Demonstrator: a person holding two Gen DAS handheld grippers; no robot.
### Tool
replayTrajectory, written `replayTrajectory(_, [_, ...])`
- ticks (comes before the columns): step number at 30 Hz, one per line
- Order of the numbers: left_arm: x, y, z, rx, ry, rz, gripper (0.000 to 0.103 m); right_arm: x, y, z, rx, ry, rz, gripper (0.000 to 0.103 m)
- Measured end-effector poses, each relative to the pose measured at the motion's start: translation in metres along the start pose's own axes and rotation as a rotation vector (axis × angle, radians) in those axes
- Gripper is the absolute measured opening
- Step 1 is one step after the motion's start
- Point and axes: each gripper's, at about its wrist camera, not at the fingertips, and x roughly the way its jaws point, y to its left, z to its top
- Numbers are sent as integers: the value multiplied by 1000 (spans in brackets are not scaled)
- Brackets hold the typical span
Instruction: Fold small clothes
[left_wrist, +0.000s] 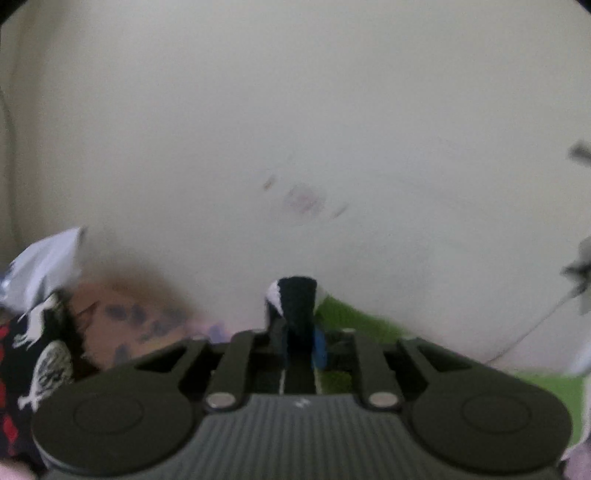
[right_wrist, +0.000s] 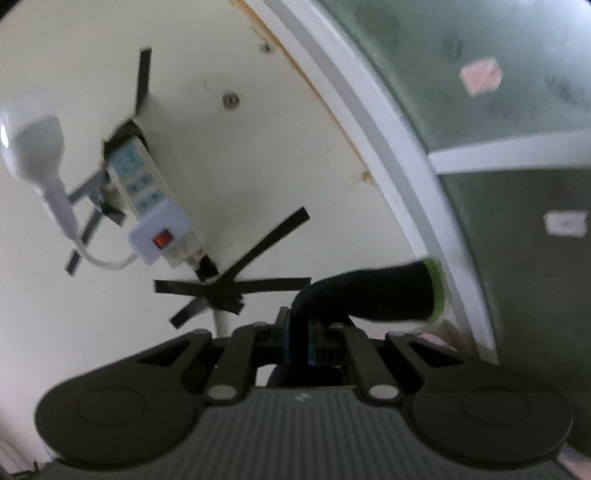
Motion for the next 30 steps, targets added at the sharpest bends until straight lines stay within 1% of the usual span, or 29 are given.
replayTrajectory(1, [10,1,-6,18,50,26,35,10,1,-10,-13,49,-11,5])
replayTrajectory(2, [13,6,-13,30,80,23,35,19,2,-21,-28,107,-7,20])
replayTrajectory(4, [6,19,-35,67,131,-20,37,13,-2,-45,-62,181,28,36])
replayTrajectory(5, [-3,27,-47,79,147,-53,41,4,-5,-61,-95,225,63,36])
replayTrajectory(7, [-27,44,-72,103,177,-143,62,-24,-14,-90,-134,313,155,36])
replayTrajectory(9, [-58,58,-101,141,190,-226,68,-61,-24,-122,-148,405,274,37])
replayTrajectory(10, [-72,61,-116,171,197,-251,75,-79,-27,-136,-161,440,327,43])
replayTrajectory(11, [-83,63,-128,200,202,-272,78,-97,-29,-149,-177,468,370,53])
replayTrajectory(12, [-95,63,-142,232,206,-293,80,-116,-29,-163,-196,494,400,58])
replayTrajectory(13, [-107,64,-155,259,211,-312,80,-133,-29,-176,-220,523,425,60])
replayTrajectory(15, [-125,64,-172,289,213,-347,80,-162,-28,-200,-260,599,453,62])
replayTrajectory(17, [-137,61,-181,298,207,-378,82,-179,-23,-220,-293,658,456,65])
replayTrajectory(18, [-142,58,-187,300,205,-393,88,-188,-21,-230,-306,687,454,65])
replayTrajectory(19, [-145,55,-191,309,208,-406,92,-197,-20,-237,-327,703,453,65])
replayTrajectory(20, [-149,51,-195,323,212,-412,92,-202,-16,-245,-349,711,462,66])
replayTrajectory(22, [-150,44,-204,363,231,-403,91,-209,-6,-254,-381,682,477,68])
replayTrajectory(23, [-149,41,-210,376,247,-388,89,-208,0,-259,-392,663,472,67])
replayTrajectory(24, [-146,35,-214,388,269,-368,79,-202,10,-263,-398,644,456,65])
replayTrajectory(25, [-140,31,-217,400,297,-345,45,-200,16,-265,-405,631,440,59])
replayTrajectory(26, [-134,28,-218,408,326,-320,26,-196,24,-267,-423,618,422,31])
replayTrajectory(27, [-132,26,-218,404,351,-309,15,-193,29,-265,-448,607,405,11])
replayTrajectory(28, [-133,28,-213,377,356,-316,14,-196,32,-257,-452,587,410,6])
replayTrajectory(30, [-152,31,-199,345,301,-338,14,-208,35,-229,-437,489,446,5])
